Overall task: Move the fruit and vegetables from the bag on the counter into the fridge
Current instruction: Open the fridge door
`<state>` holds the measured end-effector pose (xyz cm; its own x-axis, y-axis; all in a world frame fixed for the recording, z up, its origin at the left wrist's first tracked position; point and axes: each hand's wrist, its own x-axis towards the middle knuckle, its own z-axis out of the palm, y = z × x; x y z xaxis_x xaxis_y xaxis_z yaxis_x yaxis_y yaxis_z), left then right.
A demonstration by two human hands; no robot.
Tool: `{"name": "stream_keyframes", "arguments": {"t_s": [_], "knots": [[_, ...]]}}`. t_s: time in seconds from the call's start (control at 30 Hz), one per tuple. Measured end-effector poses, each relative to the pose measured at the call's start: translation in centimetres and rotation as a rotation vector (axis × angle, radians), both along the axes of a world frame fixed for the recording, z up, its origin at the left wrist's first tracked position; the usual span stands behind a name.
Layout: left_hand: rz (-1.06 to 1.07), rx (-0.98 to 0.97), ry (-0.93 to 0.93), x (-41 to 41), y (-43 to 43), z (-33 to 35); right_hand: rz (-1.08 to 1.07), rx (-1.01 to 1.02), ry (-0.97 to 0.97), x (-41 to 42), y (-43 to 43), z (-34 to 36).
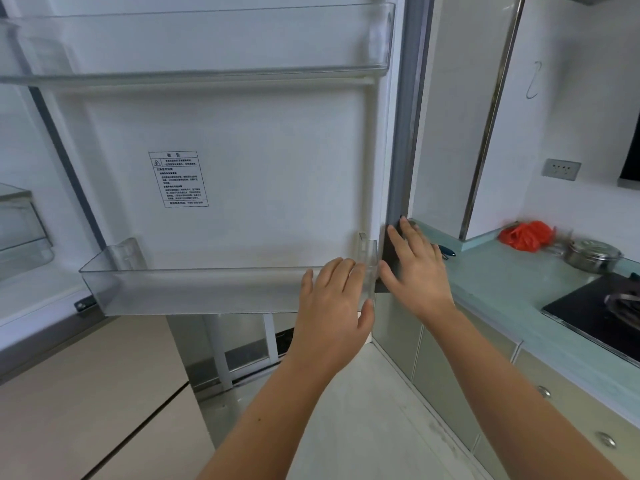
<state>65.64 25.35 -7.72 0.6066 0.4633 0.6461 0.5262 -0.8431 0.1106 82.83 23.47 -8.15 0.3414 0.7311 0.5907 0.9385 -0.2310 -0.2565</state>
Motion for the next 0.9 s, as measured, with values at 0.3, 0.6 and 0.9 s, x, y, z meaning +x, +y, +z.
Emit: {"name": "stream_keyframes", "arguments": {"t_s": [0.3, 0.6, 0.9], "knots": [[0.062, 0.033, 0.019, 1.8, 0.9, 0.0, -0.007, -0.020, 0.033, 1.3, 0.6, 0.3], [0.127, 0.051, 0.023, -0.6, -0.8, -0.6, -0.055, 0.118, -0.045, -2.7, -4.3, 0.0], [-0.018, 0.003, -0.057, -4.3, -7.2, -2.8, -0.127, 0.076, -0.121, -9.6, -13.7, -2.0]]}}
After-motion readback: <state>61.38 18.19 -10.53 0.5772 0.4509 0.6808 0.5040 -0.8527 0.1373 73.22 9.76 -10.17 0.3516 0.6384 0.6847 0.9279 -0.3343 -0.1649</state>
